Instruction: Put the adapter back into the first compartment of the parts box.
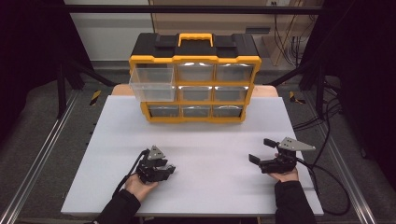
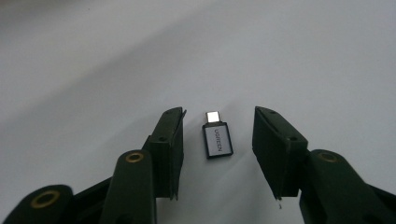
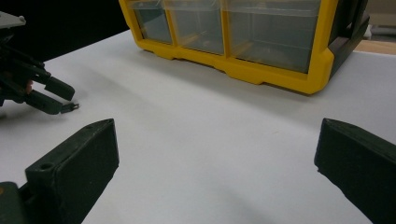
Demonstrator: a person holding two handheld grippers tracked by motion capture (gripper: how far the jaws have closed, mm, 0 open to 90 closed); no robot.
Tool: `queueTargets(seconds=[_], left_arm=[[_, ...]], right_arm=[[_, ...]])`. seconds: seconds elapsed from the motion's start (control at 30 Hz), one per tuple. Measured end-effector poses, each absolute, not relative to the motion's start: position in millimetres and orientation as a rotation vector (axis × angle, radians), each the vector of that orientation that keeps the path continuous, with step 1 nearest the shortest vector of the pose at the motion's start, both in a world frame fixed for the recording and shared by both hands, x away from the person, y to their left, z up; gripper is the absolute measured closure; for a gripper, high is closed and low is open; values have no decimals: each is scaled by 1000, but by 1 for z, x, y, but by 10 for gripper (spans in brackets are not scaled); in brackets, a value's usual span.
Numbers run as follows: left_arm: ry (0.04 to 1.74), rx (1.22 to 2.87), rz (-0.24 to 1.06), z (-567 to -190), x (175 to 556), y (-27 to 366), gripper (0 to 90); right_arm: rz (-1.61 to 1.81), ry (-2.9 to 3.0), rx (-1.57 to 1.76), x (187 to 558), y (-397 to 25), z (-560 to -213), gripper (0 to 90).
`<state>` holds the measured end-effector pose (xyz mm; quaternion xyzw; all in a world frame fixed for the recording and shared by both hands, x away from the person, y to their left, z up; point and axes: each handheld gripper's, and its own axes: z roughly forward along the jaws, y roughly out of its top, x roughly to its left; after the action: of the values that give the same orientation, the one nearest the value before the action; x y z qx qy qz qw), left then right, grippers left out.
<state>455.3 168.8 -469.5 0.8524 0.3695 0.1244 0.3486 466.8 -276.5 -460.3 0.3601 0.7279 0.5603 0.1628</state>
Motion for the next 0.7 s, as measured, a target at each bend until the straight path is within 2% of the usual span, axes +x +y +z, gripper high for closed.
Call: queueTargets(seconds=[0.7], left_arm=[[967,2234,345,-470,454,164,708]], right_arm=[[1598,2076,1027,467,-276,-460,3]])
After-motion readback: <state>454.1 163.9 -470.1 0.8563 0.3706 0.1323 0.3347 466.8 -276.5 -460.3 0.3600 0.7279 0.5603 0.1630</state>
